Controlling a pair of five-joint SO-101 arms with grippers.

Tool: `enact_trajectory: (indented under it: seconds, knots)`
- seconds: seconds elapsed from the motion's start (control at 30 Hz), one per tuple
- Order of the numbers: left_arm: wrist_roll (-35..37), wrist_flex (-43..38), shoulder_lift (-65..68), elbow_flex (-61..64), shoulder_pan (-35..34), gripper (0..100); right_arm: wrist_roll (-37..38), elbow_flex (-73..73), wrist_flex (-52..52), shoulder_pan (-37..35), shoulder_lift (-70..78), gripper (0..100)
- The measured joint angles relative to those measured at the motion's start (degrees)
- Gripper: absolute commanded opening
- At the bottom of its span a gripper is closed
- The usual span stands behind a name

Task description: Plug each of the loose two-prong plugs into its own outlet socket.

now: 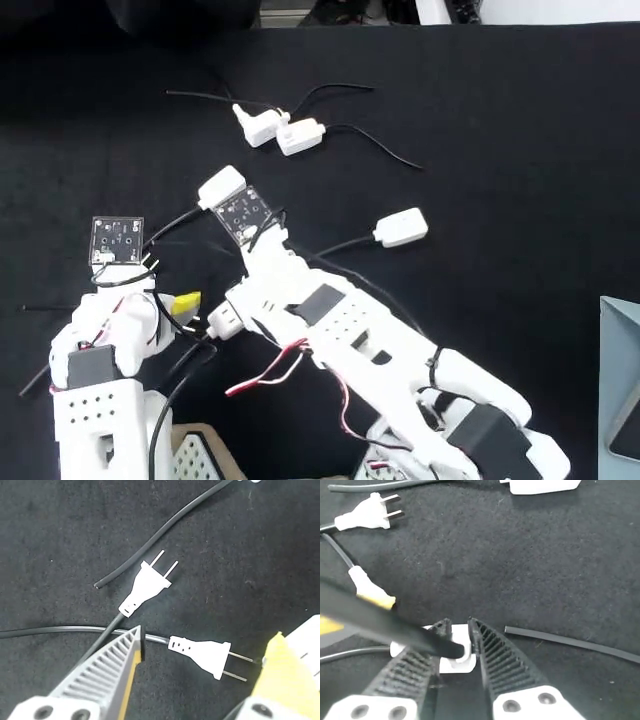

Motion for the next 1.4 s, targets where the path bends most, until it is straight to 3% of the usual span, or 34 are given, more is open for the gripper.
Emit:
enact_trajectory:
  seconds: [0.63,1.4]
  knots:
    - [0.00,0.09,0.00,0.00,-3.34,38,8.88,-4.22,-0.35,-0.09,9.76,1.1]
    - [0.00,0.09,0.00,0.00,-3.52,38,14.07,-6.24,-13.27,12.22,11.34,1.1]
